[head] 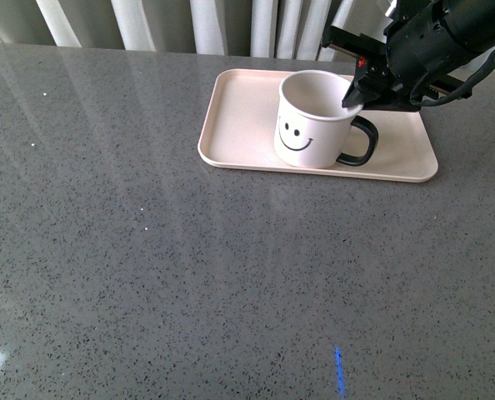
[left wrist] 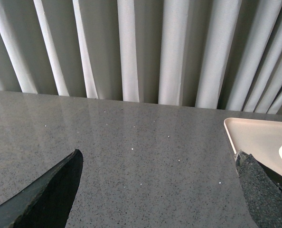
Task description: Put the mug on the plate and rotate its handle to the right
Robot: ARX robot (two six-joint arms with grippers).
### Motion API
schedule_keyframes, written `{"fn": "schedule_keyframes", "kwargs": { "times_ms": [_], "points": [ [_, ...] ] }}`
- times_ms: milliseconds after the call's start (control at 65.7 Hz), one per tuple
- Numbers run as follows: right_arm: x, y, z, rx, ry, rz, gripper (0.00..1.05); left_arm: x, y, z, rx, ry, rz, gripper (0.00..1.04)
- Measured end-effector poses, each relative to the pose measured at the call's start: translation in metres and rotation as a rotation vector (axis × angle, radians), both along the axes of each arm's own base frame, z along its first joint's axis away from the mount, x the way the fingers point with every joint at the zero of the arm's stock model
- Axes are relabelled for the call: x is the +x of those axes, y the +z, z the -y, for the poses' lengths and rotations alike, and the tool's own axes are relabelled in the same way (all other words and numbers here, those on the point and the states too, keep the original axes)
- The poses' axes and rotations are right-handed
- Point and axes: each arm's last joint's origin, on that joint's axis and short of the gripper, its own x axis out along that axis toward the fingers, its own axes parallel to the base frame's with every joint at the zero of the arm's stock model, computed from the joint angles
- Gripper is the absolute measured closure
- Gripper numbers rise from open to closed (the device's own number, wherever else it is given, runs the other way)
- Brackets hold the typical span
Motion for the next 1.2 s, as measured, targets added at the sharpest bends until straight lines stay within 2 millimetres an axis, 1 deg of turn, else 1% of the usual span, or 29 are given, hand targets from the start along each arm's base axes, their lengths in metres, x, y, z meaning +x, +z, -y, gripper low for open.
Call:
{"fn": "schedule_keyframes", "kwargs": {
  "times_ms": [122,228,243,259,289,396,487,670,959,1202],
  "points": [
    [0.001,0.002,0.006,0.001,0.004,0.002,1.03,0.0,0.0,0.0,0.0,0.0,0.0,0.09],
    [0.001,0.011,0.014,-0.021,0.05,0.018,1.03,0.0,0.0,0.0,0.0,0.0,0.0,0.09],
    [0.002,0.014,0.015,-0.028,0.068,0.026,1.03,0.0,0.0,0.0,0.0,0.0,0.0,0.09],
    [0.004,0.03,0.021,-0.074,0.171,0.063,1.03,0.0,0.0,0.0,0.0,0.0,0.0,0.09],
    [0.004,0.035,0.022,-0.111,0.222,0.077,1.03,0.0,0.0,0.0,0.0,0.0,0.0,0.09],
    [0.007,0.042,0.024,-0.225,0.338,0.114,1.03,0.0,0.0,0.0,0.0,0.0,0.0,0.09],
    [0.009,0.044,0.025,-0.296,0.432,0.142,1.03,0.0,0.0,0.0,0.0,0.0,0.0,0.09],
    [0.017,0.042,0.025,-0.375,0.529,0.161,1.03,0.0,0.0,0.0,0.0,0.0,0.0,0.09],
    [0.027,0.023,0.019,-0.372,0.592,0.148,1.03,0.0,0.0,0.0,0.0,0.0,0.0,0.09],
    [0.032,0.016,0.011,-0.363,0.613,0.153,1.03,0.0,0.0,0.0,0.0,0.0,0.0,0.09]
  ]
}}
